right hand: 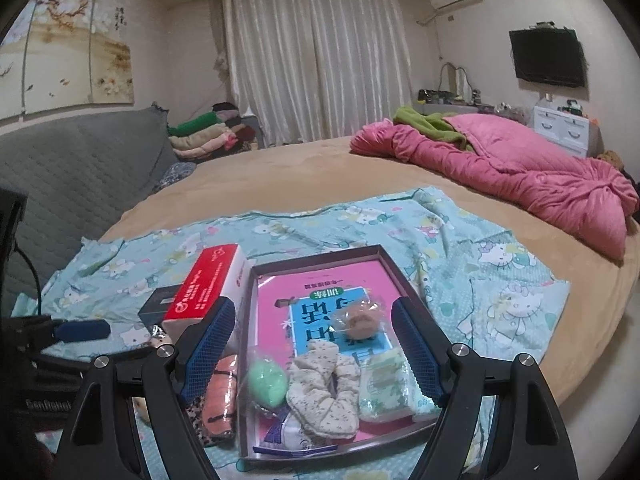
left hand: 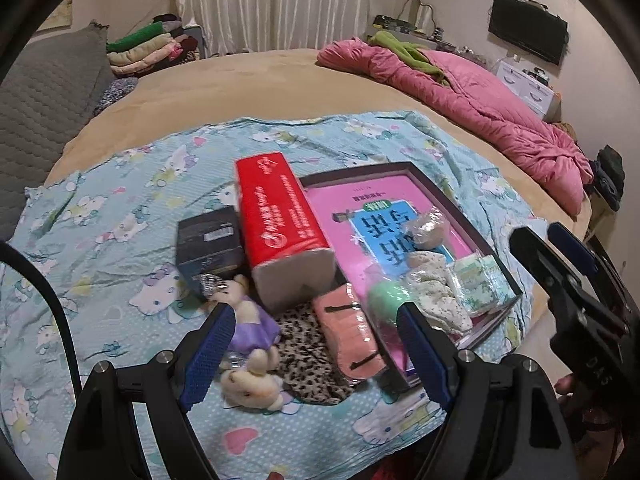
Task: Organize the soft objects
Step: 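Withdraw both tools from the box and move back toward the teddy bears, then grasp the purple-dressed teddy bear with the left tool while the right grasps the pink bagged towel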
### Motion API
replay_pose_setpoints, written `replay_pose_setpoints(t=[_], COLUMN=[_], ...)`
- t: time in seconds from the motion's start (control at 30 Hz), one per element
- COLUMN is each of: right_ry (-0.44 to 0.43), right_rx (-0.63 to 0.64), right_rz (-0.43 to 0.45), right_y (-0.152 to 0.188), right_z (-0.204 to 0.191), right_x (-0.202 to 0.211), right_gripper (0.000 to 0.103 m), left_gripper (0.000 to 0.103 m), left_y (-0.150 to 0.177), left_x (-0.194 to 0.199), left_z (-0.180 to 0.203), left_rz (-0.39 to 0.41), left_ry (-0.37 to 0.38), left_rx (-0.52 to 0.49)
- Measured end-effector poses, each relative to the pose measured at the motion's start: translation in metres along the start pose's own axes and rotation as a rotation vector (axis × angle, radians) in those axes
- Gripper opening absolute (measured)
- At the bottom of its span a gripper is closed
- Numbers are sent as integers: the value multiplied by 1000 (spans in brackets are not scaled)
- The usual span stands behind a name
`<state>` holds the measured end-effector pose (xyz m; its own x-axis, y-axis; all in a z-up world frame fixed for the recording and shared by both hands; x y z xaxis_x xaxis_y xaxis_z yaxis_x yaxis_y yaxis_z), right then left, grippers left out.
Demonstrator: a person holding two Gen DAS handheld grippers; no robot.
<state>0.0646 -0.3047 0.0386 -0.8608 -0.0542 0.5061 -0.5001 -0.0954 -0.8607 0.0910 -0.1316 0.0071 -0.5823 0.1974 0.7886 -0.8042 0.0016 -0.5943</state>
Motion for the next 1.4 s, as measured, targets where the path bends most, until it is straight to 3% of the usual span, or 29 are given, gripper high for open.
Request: replay_pose_setpoints(t=[0.5, 0.87, 1.23, 1.4], right_ry=[-45, -74, -111, -124], right_rx=[34, 70, 132, 164], right_rz=[3, 21, -11, -38], right_y=[-16, -26, -20, -11], right_z=[-25, -46, -73, -84], right_x=[16, 27, 26, 20], right_gripper=[82, 82, 82, 82], left_gripper=[82, 82, 83, 83], left_y=[-18, -19, -7, 2], left_x=[32, 47, 42, 31], left_z=[-65, -92, -113, -115], left_rz=[45, 62, 33, 3], left_ry=[-62, -77, -91, -62], left_rx=[115, 164, 191, 199])
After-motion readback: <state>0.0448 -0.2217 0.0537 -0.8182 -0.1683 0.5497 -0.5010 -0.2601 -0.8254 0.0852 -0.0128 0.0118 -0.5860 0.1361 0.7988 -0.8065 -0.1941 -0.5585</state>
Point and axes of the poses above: each gripper's, at about its wrist camera, not at the fingertips, and x roughly against the way its jaws point, z to its right, y to its underside, the point moved 5 cm from there along -x, roughly the way its jaws point, and after that the axes turned 8 degrees about x, right-handed, at the moved point
